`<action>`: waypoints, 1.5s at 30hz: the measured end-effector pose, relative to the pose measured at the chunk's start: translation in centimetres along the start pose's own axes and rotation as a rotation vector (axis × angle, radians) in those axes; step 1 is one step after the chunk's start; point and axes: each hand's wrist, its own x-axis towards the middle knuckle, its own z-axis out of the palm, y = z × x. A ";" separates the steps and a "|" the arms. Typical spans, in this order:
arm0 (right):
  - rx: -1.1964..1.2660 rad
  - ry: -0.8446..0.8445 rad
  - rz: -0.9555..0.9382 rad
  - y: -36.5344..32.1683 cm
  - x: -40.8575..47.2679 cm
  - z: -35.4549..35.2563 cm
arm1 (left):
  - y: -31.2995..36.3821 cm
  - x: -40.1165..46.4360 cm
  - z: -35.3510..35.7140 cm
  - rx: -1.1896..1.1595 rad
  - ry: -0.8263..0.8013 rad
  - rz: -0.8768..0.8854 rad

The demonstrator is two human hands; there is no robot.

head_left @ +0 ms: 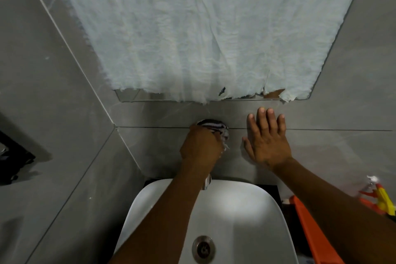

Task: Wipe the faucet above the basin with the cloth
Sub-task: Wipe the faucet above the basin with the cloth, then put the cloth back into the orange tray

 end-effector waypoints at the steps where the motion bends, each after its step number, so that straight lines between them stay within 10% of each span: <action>1: 0.002 0.005 -0.001 0.0 0.0 0.2 | 0.7 0.8 -0.2 0.026 -0.021 -0.019; 16: 0.163 -0.251 0.310 -4.7 0.8 -5.0 | -11.3 -5.5 6.0 -0.607 0.091 0.130; 22: 1.454 -0.847 0.759 -10.9 -3.1 -11.9 | -12.0 -6.2 7.5 -0.893 -0.011 0.024; 30: 1.505 -0.751 0.974 -5.5 -7.6 -13.8 | -12.8 -7.7 9.6 -1.559 -0.675 -0.242; 37: 1.644 -0.435 1.660 2.5 -18.4 -14.2 | -2.4 -4.6 18.1 -0.785 -0.574 -0.021; 45: 1.536 -0.168 2.389 6.9 -30.0 -6.9 | 6.4 0.5 38.4 0.373 -0.586 0.622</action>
